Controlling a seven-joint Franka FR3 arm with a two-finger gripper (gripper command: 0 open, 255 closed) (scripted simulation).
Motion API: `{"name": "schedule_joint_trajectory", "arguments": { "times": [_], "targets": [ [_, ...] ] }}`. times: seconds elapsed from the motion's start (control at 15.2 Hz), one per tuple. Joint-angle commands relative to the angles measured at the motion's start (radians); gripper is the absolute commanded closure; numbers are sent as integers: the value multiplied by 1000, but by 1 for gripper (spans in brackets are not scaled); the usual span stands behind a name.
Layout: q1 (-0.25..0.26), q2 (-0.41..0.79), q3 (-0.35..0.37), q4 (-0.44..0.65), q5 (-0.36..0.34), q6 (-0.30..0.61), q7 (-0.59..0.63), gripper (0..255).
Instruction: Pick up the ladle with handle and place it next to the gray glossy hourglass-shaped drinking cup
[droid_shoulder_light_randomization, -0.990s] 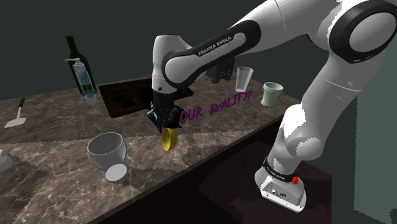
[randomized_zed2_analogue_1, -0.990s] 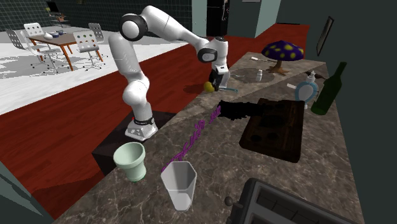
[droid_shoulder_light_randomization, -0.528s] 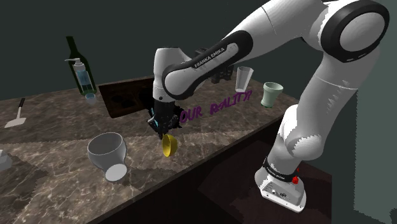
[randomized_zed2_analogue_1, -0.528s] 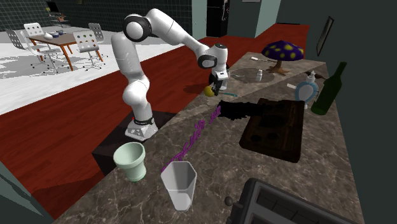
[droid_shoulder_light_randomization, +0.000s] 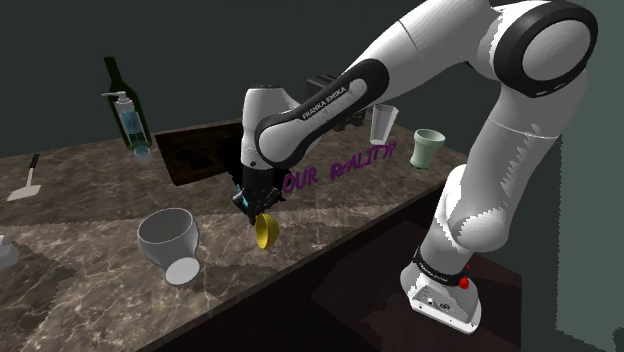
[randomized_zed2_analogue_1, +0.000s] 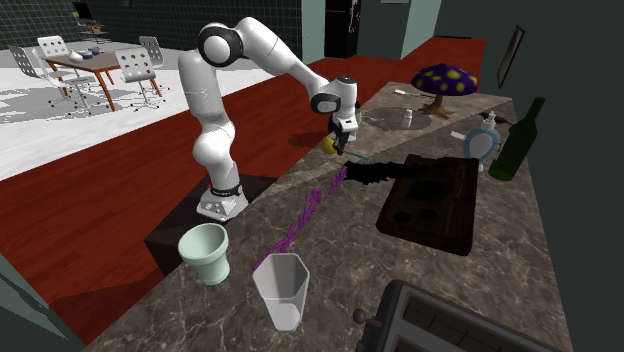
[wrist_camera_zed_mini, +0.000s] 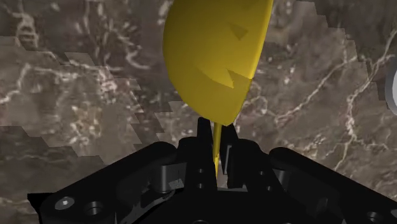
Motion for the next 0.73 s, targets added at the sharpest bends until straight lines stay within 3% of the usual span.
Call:
{"name": "schedule_joint_trajectory", "arguments": {
  "times": [0.0,0.2,0.26,0.59,0.66],
  "targets": [
    [1,6,1,-5,0,2,0,255],
    [1,6,1,-5,0,2,0,255],
    [1,8,1,-2,-1,1,2,0],
    [1,6,1,-5,0,2,0,0],
    [-2,-18,-2,6,0,-33,0,0]
  ]
}}
